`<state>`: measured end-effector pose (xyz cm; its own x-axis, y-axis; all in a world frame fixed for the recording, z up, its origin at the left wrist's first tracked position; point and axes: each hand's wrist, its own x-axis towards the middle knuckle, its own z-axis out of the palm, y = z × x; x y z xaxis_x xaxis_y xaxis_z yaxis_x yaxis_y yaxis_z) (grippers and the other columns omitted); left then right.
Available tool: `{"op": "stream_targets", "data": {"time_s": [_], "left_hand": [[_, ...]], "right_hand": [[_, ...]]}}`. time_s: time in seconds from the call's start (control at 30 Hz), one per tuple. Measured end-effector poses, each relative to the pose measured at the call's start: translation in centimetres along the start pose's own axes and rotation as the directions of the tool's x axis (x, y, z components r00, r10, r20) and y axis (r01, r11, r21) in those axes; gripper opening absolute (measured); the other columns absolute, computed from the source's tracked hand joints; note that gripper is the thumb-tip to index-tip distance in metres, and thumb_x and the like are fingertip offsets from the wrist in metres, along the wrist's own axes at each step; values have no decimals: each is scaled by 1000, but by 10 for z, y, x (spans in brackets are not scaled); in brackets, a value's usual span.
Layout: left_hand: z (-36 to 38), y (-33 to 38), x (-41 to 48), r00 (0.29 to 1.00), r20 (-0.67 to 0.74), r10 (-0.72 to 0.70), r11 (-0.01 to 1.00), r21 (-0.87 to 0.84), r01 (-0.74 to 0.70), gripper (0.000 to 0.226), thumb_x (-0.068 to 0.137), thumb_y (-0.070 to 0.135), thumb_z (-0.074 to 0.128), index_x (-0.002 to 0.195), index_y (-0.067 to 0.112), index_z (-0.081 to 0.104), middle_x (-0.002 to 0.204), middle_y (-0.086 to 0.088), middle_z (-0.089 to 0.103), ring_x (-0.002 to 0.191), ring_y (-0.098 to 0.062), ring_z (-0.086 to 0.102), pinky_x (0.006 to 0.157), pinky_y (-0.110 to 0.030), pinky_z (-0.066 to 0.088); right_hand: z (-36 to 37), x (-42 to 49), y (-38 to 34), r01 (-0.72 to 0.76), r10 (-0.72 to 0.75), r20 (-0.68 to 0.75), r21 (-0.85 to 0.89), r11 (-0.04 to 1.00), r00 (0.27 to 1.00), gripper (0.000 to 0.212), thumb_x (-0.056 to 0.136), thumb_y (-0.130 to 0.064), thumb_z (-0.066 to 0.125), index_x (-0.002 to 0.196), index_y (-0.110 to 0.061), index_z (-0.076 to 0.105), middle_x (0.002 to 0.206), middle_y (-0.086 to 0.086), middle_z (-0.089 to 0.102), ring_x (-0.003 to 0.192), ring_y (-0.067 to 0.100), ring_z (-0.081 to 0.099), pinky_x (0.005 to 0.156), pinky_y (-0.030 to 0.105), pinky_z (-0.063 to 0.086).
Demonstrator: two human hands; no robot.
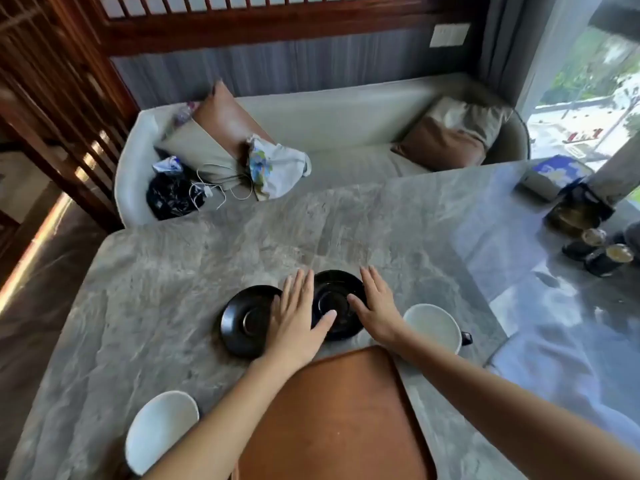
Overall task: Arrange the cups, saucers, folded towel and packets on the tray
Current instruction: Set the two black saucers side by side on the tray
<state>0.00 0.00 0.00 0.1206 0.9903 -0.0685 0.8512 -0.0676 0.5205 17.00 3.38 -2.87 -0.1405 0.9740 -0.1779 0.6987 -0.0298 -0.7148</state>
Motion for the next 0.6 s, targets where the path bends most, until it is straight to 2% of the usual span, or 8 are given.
{"op": "stream_targets", "data": {"time_s": [0.07,0.13,0.2,0.27,0.37,0.47,0.53,0.6], "left_hand": [[16,3,4,985,12,-174,926,-339,167,64,92,36,48,146,15,21,156,-2,20,144,-14,15,117,-30,14],[33,4,4,924,73,-376,719,-606,340,48,94,24,50,138,8,39,147,-9,40,135,-17,36,109,-26,25],[47,5,1,832,175,-526,460,-764,452,39,95,19,47,130,4,46,138,-13,49,126,-20,46,107,-29,32],[58,4,-1,762,234,-603,311,-811,495,32,95,17,46,123,1,49,130,-16,52,119,-23,49,108,-37,37],[69,1,-2,676,304,-671,133,-848,513,16,95,14,46,109,8,48,113,-13,49,102,-20,49,95,-35,42],[73,-3,2,590,395,-704,-36,-850,526,22,95,13,47,115,6,46,109,-13,47,100,-22,51,89,-33,43],[75,-7,4,575,453,-681,-106,-838,535,33,95,11,47,126,1,41,113,-17,48,102,-26,53,90,-36,45],[74,-10,5,581,473,-662,-109,-828,550,37,95,9,46,130,2,39,115,-19,49,100,-28,55,89,-38,46]], "right_hand": [[8,1,6,-101,104,-21,113,988,994,63,98,-26,48,148,-6,17,158,14,14,146,27,7,118,36,7],[20,0,12,-169,177,-21,197,966,984,58,96,-20,51,145,-2,25,152,18,24,144,30,15,118,40,13],[28,-1,19,-224,242,-33,272,936,970,55,94,-16,53,142,0,30,149,20,29,142,31,21,118,41,16],[34,-2,23,-240,277,-80,311,920,958,51,92,-12,56,138,1,35,142,19,36,136,31,29,115,33,19],[45,-3,29,-272,346,-149,372,888,926,46,88,-7,58,131,-1,42,132,19,46,127,30,39,106,32,26],[49,1,31,-313,401,-158,400,861,902,45,88,-6,56,130,-1,42,131,20,45,125,31,40,106,33,27],[51,6,33,-341,417,-130,389,856,899,41,90,-7,51,130,-1,42,132,21,43,127,31,38,106,33,27],[52,9,34,-356,428,-119,382,852,896,39,90,-4,47,129,-2,44,131,21,44,126,29,39,107,33,28]]}}
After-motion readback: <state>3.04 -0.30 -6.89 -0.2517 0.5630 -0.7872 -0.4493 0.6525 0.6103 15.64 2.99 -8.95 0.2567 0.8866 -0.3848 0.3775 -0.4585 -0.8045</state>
